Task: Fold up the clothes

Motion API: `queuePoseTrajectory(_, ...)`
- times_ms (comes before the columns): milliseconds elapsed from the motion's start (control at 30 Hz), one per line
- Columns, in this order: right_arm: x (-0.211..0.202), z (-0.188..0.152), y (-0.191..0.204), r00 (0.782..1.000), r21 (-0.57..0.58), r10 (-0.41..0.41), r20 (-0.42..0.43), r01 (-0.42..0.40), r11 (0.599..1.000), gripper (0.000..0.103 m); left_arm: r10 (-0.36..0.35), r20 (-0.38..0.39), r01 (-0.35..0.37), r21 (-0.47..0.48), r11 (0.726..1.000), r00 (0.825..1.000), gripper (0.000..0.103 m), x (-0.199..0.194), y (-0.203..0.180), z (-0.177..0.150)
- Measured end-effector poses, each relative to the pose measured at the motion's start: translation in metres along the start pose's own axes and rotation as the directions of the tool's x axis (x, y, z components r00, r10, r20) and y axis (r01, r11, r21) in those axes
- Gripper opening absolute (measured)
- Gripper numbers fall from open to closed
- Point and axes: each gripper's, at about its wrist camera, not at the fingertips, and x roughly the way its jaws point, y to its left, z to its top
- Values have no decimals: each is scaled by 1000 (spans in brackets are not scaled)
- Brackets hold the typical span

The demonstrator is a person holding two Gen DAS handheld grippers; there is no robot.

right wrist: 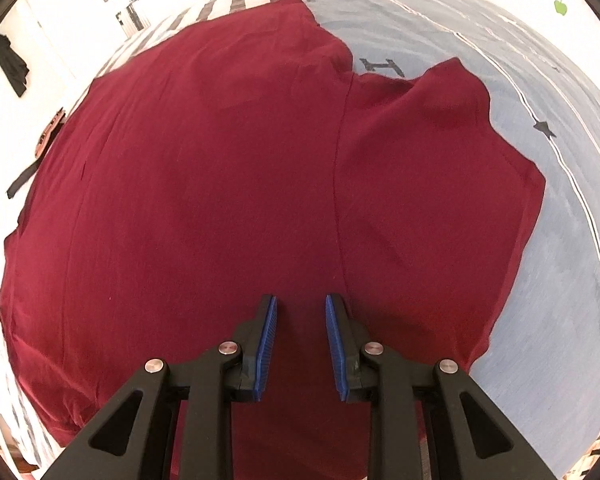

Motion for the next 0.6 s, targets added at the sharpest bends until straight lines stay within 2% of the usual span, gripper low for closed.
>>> queuePoseTrajectory(33,0,2,-2,1000,1,3,3,-3,1000,23,-12,-13,12,35,999,1000,21,12,-12,6)
queuePoseTrajectory(133,-2,7,-10,1000,9,-3,15,3,1000,23,54,-74,-47,97,994,996,21,53,-21,9)
queuePoseTrajectory(200,-3,13,-22,1000,26,-12,23,11,1000,23,122,-37,-117,119,986,992,25,55,-23,10)
queuePoseTrajectory(233,-4,15,-30,999,35,-21,29,20,999,23,178,-29,-174,109,979,984,25,52,-22,13)
queuePoseTrajectory(333,-9,20,-60,997,70,-60,49,56,996,23,196,-58,-200,-61,978,979,25,35,-4,21)
queuePoseTrajectory(367,-11,20,-74,996,91,-76,54,71,993,23,199,-66,-206,-103,973,978,25,29,0,22)
queuePoseTrajectory(433,-14,23,-103,992,154,-110,63,99,983,26,193,-67,-199,-105,974,979,25,16,-6,18)
queuePoseTrajectory(600,-14,36,-177,987,303,-128,92,95,948,35,123,-93,-123,10,992,988,26,-1,-48,0)
